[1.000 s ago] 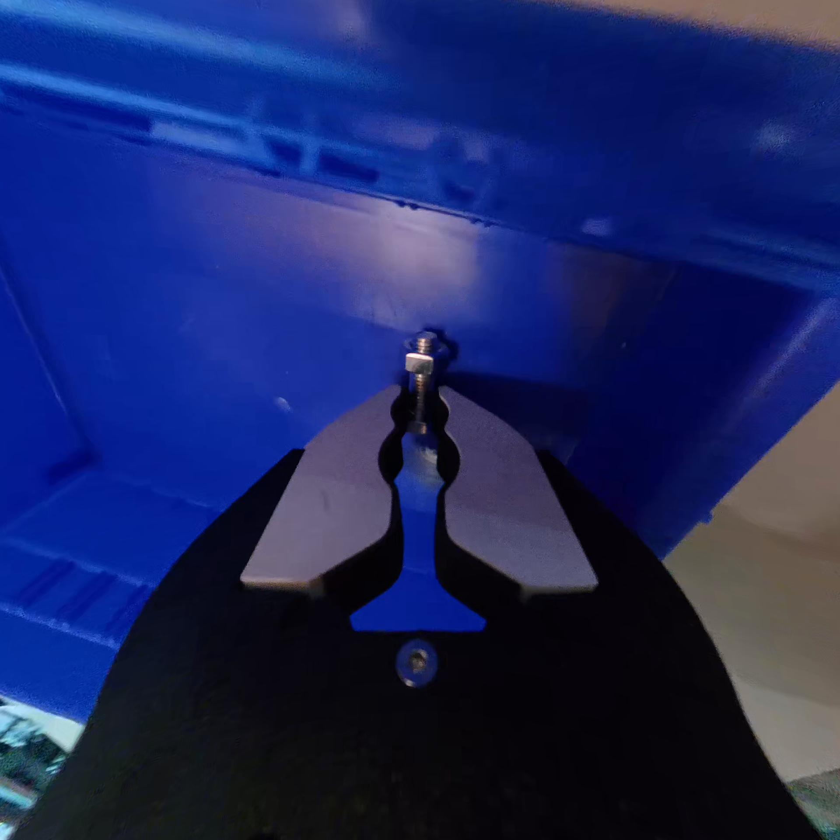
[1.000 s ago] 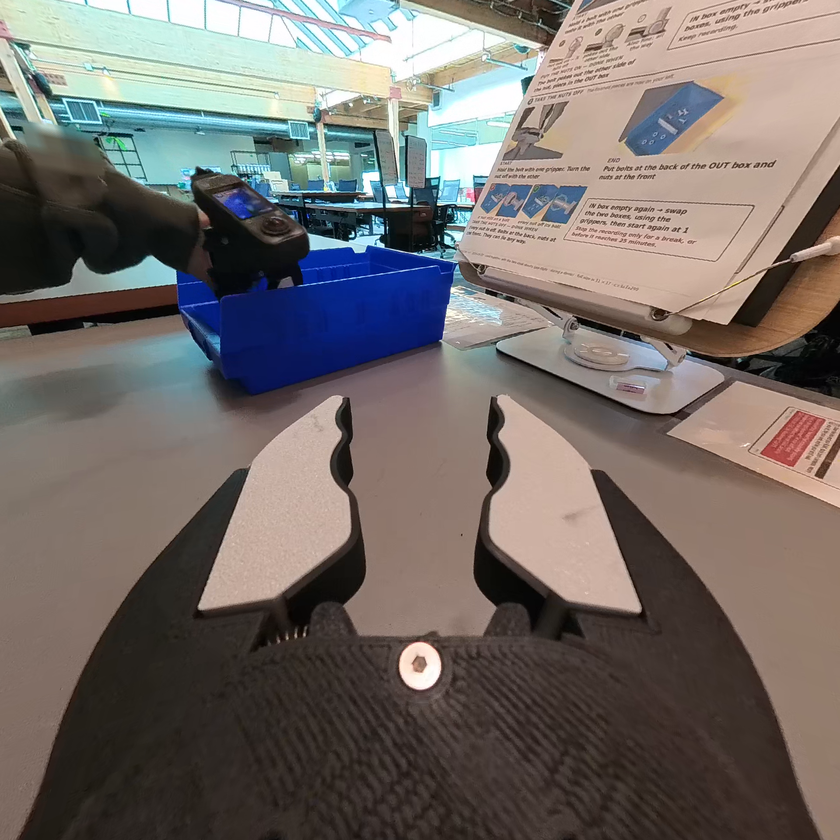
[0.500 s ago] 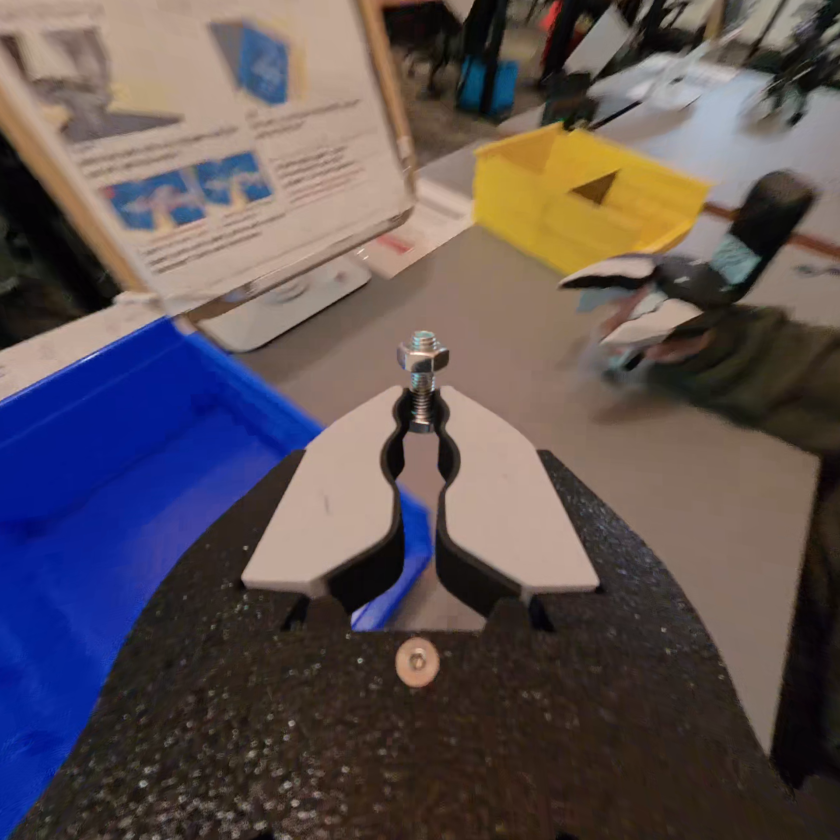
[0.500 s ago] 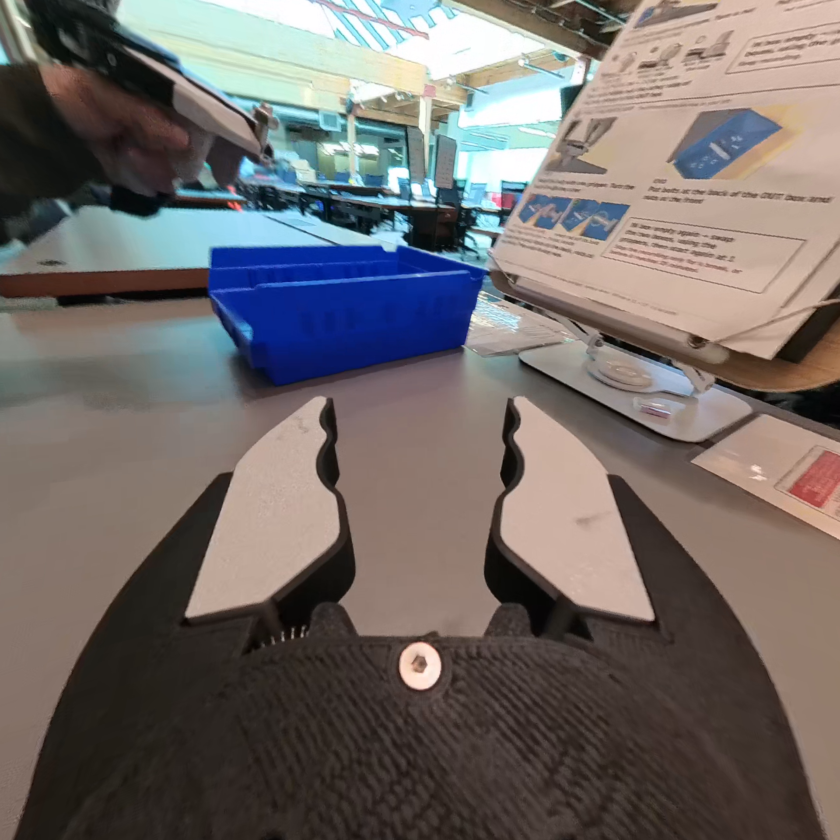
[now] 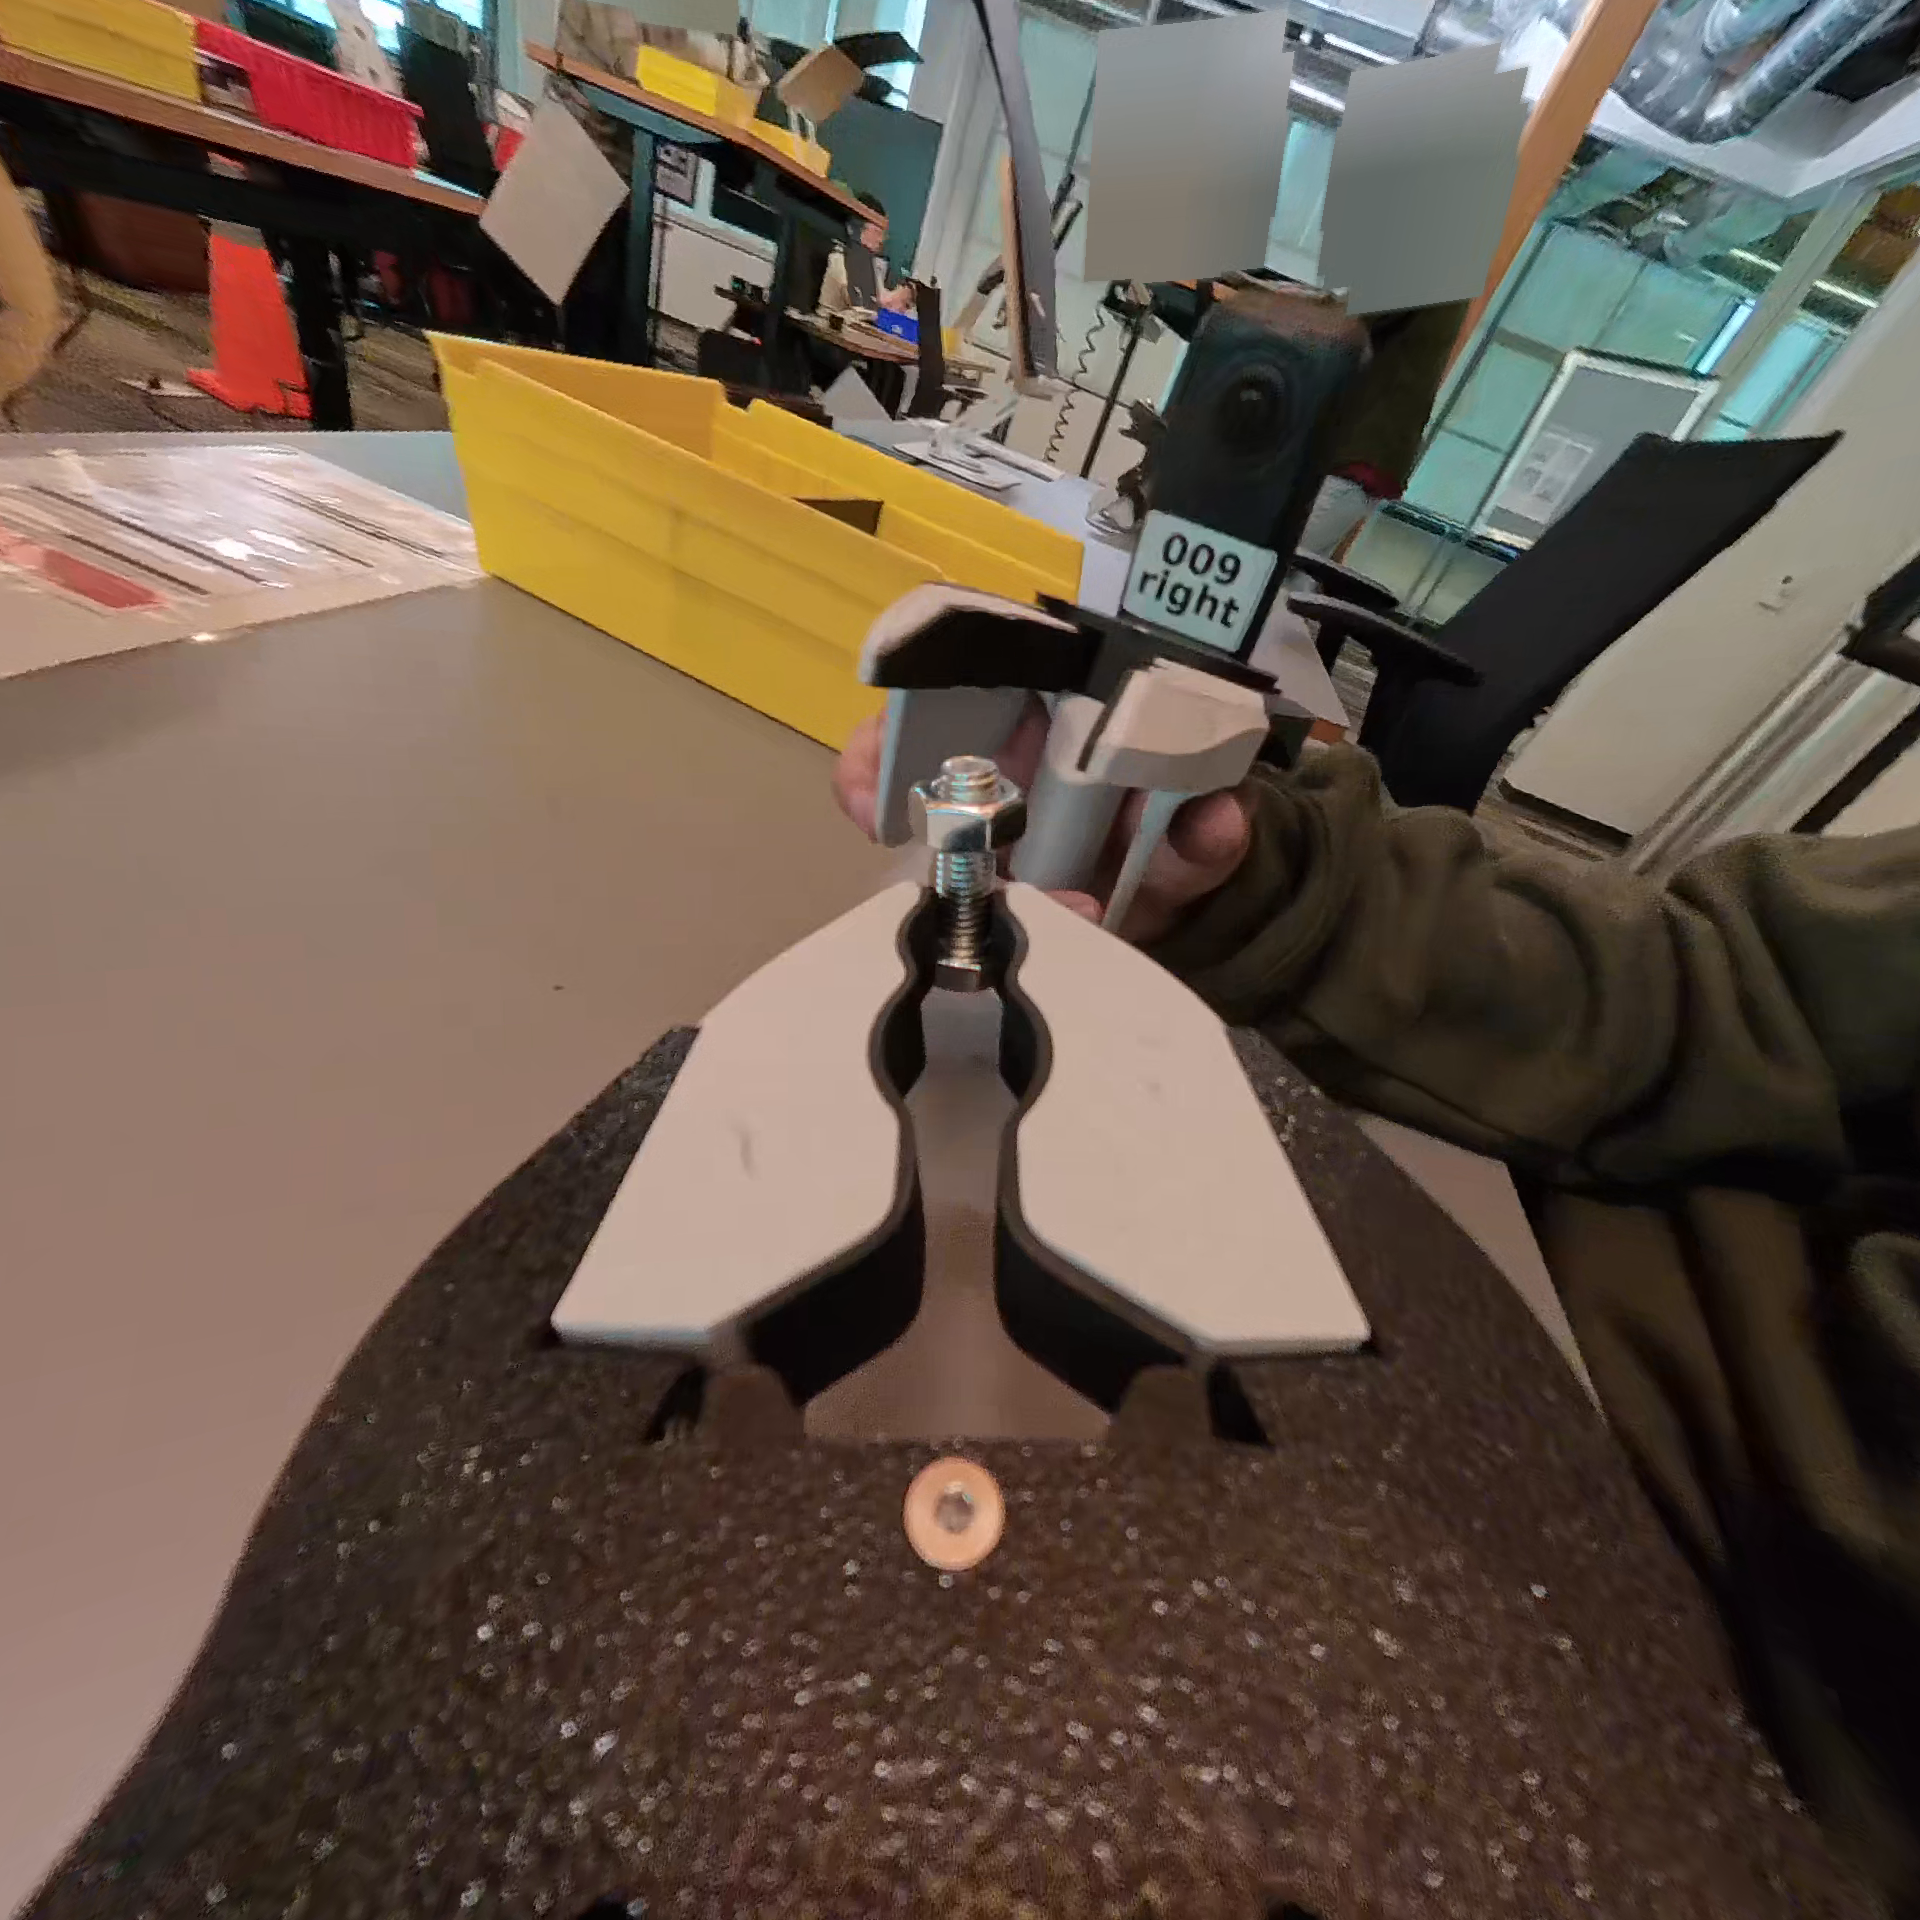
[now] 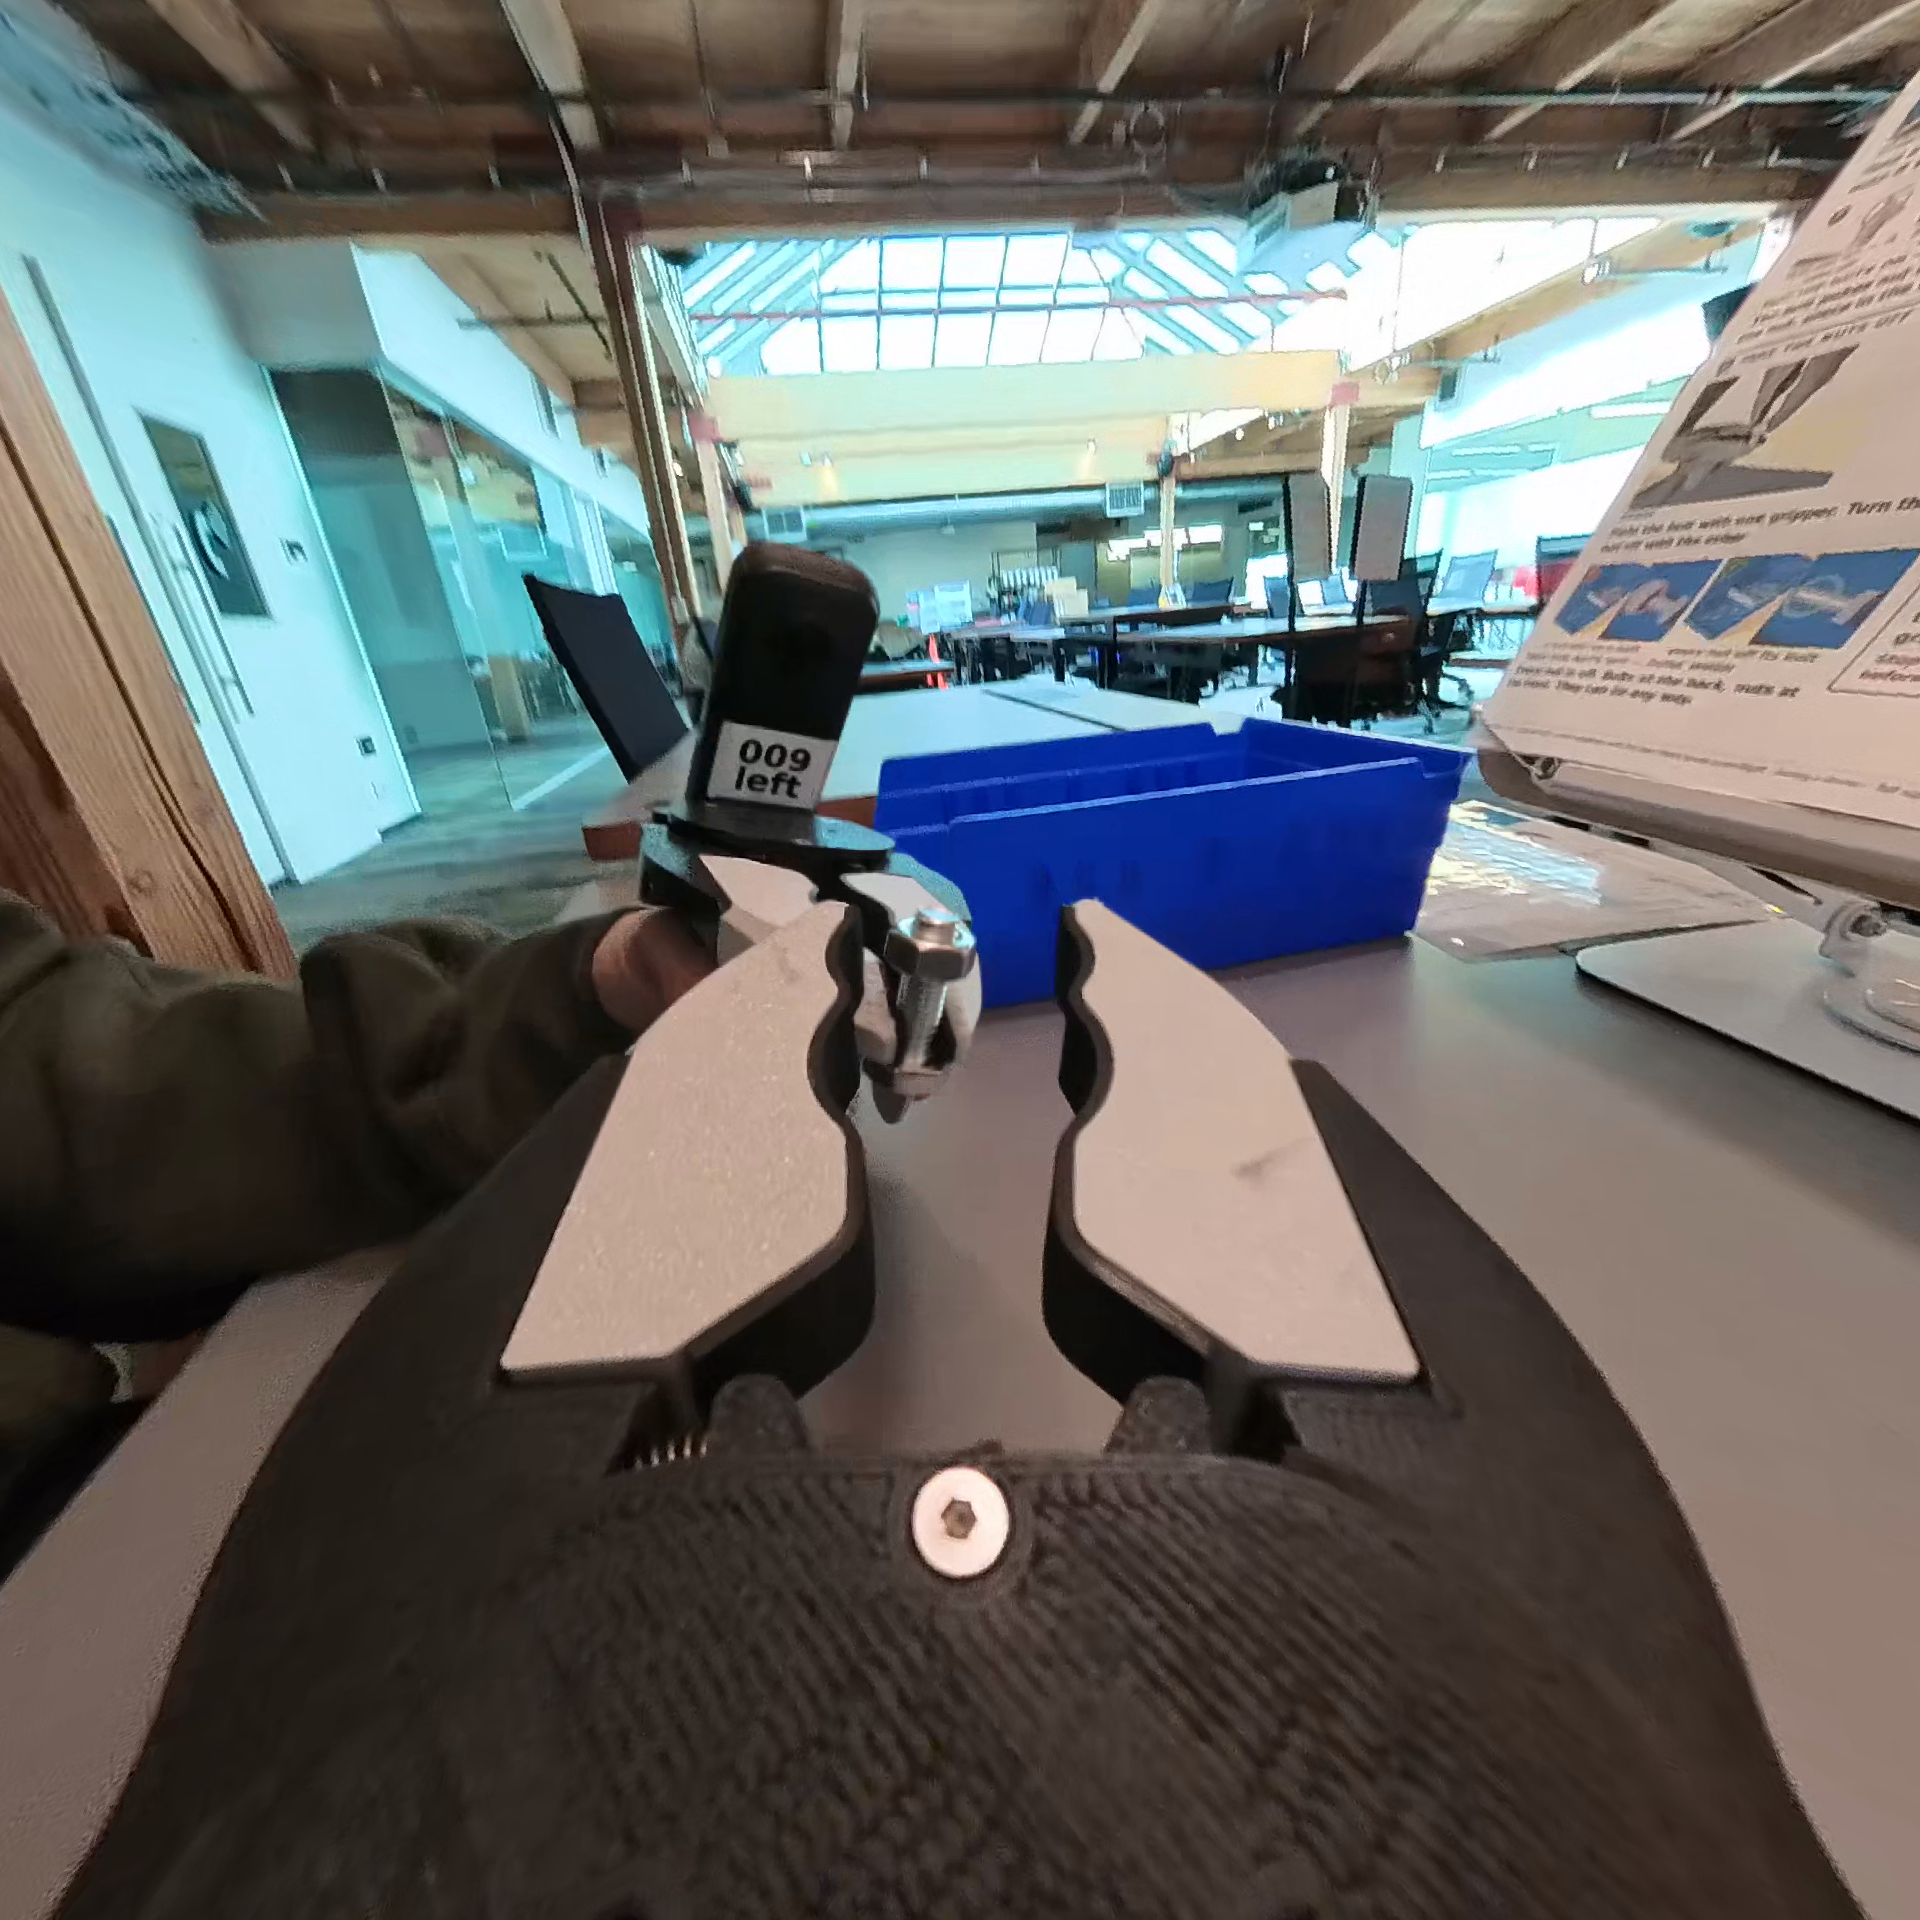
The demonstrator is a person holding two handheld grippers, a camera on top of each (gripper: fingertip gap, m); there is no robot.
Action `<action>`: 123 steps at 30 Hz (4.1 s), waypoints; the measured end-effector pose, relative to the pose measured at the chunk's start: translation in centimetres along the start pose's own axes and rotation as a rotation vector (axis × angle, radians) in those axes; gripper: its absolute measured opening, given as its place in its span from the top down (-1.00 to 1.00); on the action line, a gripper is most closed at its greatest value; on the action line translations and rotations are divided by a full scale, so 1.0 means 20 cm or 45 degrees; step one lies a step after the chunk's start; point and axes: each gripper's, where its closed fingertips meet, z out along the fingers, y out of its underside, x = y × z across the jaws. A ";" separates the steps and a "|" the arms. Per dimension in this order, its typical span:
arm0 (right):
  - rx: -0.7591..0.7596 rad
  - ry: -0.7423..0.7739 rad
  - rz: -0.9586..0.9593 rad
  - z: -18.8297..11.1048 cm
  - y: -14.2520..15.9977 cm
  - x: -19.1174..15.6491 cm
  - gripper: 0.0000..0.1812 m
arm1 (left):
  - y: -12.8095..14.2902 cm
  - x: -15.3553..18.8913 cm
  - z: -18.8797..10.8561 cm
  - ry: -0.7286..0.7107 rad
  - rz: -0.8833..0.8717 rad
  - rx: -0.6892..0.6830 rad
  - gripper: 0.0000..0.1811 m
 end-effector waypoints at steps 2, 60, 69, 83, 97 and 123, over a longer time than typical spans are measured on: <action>-0.052 0.011 -0.033 0.01 0.03 0.00 0.60 | 0.03 0.00 0.02 0.001 0.029 -0.017 0.90; -0.041 0.035 0.146 0.04 -0.01 0.00 0.32 | -0.02 0.03 -0.01 -0.053 0.179 0.130 0.90; -0.078 0.261 0.170 -0.03 0.03 0.17 0.57 | -0.07 0.02 -0.06 -0.038 0.144 0.240 0.90; -0.045 0.065 0.151 0.06 0.02 0.00 0.41 | -0.03 0.04 -0.01 -0.046 0.203 0.150 0.90; 0.039 0.008 0.151 0.00 -0.08 -0.01 0.48 | -0.04 0.05 -0.03 -0.017 0.199 0.194 0.90; -0.065 -0.006 0.008 0.05 -0.01 -0.07 0.64 | -0.05 0.06 -0.04 0.002 0.198 0.208 0.90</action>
